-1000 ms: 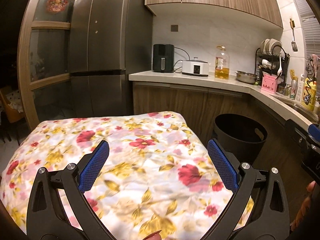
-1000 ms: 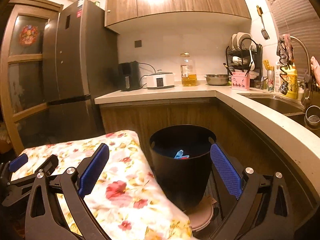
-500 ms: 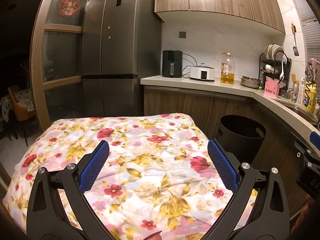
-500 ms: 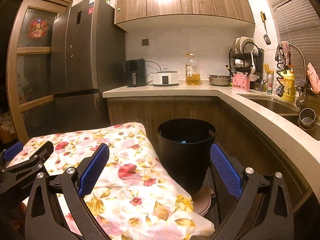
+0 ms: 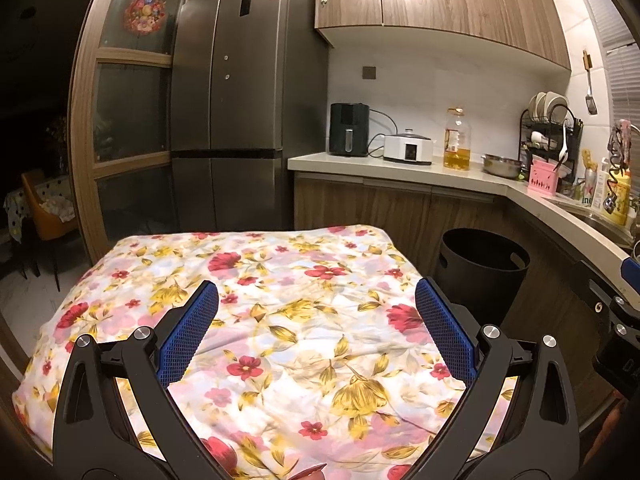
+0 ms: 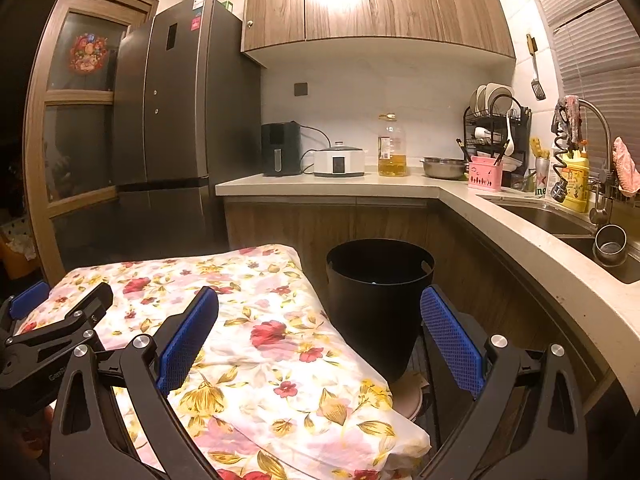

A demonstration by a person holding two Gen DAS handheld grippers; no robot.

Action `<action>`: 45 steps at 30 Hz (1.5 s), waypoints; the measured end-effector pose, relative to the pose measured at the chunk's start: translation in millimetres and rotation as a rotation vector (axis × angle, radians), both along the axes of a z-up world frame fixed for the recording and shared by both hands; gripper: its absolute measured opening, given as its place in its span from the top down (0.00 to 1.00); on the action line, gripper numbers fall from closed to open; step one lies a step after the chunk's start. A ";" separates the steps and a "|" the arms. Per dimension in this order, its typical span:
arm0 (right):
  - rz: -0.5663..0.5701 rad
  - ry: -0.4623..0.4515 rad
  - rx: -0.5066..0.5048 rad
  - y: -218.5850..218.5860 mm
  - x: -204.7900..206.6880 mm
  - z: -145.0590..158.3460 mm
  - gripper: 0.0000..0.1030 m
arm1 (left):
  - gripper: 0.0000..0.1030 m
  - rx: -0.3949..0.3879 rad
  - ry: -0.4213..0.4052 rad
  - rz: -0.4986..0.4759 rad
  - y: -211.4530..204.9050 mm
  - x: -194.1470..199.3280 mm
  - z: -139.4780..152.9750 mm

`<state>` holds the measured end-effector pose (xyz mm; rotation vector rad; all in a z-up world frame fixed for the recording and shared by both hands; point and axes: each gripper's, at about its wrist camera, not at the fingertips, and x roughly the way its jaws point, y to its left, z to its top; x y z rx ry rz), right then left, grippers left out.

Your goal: Collect trash

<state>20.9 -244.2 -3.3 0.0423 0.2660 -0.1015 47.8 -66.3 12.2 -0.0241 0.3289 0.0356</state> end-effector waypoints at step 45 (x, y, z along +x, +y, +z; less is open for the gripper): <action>0.005 0.000 0.009 3.4 0.7 4.2 0.05 | 0.06 -0.012 -0.022 0.002 3.1 -9.8 12.1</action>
